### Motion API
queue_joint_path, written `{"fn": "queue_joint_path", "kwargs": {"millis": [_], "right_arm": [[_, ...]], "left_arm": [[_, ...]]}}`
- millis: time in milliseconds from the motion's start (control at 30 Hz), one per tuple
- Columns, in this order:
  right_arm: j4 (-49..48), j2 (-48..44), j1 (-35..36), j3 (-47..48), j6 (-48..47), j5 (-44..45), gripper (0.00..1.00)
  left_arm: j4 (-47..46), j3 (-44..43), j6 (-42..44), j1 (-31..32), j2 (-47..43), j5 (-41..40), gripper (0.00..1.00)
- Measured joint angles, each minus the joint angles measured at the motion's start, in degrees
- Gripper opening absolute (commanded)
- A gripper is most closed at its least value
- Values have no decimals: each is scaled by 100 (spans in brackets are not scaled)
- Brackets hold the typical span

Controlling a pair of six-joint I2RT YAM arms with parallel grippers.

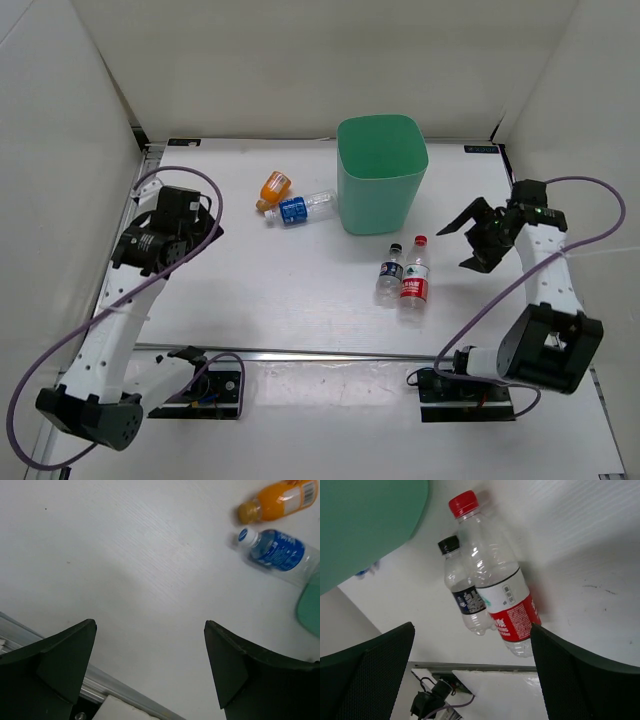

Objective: Put the plastic bottles in the bin

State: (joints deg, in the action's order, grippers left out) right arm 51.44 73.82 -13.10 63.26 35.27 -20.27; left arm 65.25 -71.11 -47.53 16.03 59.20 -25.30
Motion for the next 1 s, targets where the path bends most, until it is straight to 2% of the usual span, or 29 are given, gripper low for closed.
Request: {"fn": "queue_joint_path", "kwargs": {"millis": [100,300,433,867,1000], "right_arm": [[-175,450,267,-24,-68,74,100],[-295,1082,1429,39,-236,778,100],[-323,1670,1851,146,-284,1292,100],[-345,2649,1958,483,-286,1941,100],[-348,2817,1961,487,-299,1971,90]], "left_arm": [[-81,74,315,17,251,227,100],[-219,105,761,330,581,457,100],[-304,79,885,450,678,546,100],[-293,79,957,457,1010,564,100],[-291,79,960,457,1134,566,100]]}}
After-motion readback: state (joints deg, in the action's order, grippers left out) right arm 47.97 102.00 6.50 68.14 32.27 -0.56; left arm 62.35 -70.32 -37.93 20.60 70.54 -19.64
